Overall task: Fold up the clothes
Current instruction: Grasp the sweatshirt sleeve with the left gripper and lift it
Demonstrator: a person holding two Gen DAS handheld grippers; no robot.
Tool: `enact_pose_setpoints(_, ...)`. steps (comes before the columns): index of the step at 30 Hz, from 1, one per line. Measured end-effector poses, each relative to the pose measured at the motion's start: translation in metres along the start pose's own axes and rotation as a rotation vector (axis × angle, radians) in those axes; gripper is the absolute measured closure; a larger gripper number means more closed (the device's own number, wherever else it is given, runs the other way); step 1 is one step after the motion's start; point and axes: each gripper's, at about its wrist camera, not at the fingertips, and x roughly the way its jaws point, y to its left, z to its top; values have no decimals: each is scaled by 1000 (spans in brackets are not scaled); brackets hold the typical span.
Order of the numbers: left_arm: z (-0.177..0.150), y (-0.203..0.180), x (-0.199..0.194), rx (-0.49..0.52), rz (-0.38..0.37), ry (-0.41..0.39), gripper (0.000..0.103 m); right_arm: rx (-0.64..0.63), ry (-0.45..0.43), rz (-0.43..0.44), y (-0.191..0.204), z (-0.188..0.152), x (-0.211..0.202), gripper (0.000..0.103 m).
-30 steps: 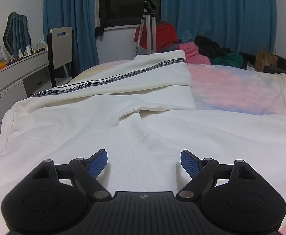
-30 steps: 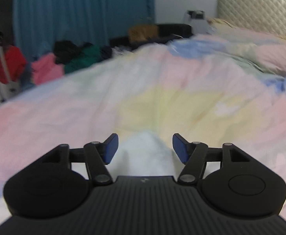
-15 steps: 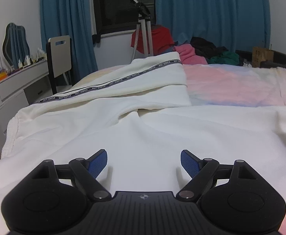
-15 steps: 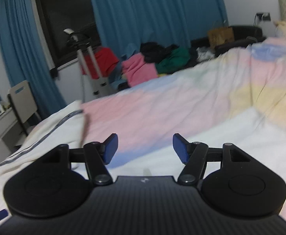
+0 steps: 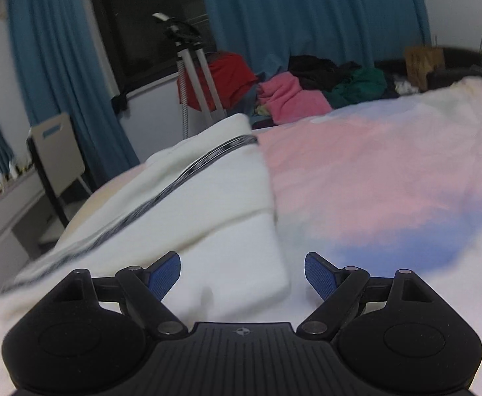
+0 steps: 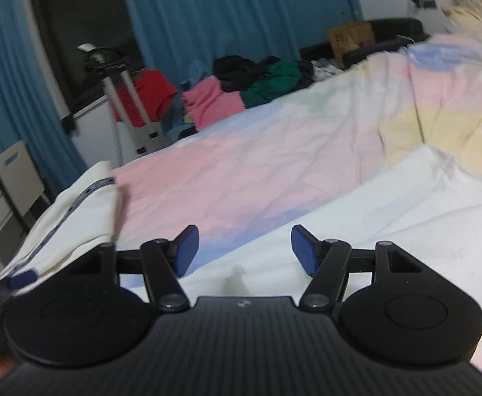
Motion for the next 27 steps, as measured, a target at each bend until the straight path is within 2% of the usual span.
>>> enact_pose_setpoints(3,18,-19,53,36,57,45,19,16,-3,-15,-4,0,16,39)
enact_pose_setpoints(6,29,-27,100,42,178,122,19,-3,-17,-22,-4,-4,30,39)
enact_pose_setpoints(7,31,-27,108,48,194,123,19,-15,-19,-21,-3,-5,35,39)
enact_pose_setpoints(9,34,-24,119,57,213,117,30,-44,-13,-25,-1,-9,46,39)
enact_pose_setpoints(11,35,-10,116,23,198,104,56,-46,12,-30,-1,-10,57,39)
enact_pose_setpoints(12,36,-3,113,4,189,98,65,-38,24,-28,-1,-11,61,39)
enact_pose_setpoints(13,36,7,108,-19,163,86,68,-34,30,-26,-1,-10,63,39)
enact_pose_setpoints(14,37,19,103,-43,137,80,76,-37,28,-26,0,-11,61,39)
enact_pose_setpoints(17,43,65,81,-140,92,59,79,-46,21,-24,3,-11,56,39)
enact_pose_setpoints(20,46,125,54,-267,103,21,79,-69,12,-20,8,-13,49,39)
enact_pose_setpoints(24,36,206,36,-385,201,14,79,-115,5,-14,20,-15,44,39)
enact_pose_setpoints(27,9,253,51,-419,291,98,79,-146,2,-10,30,-17,44,39)
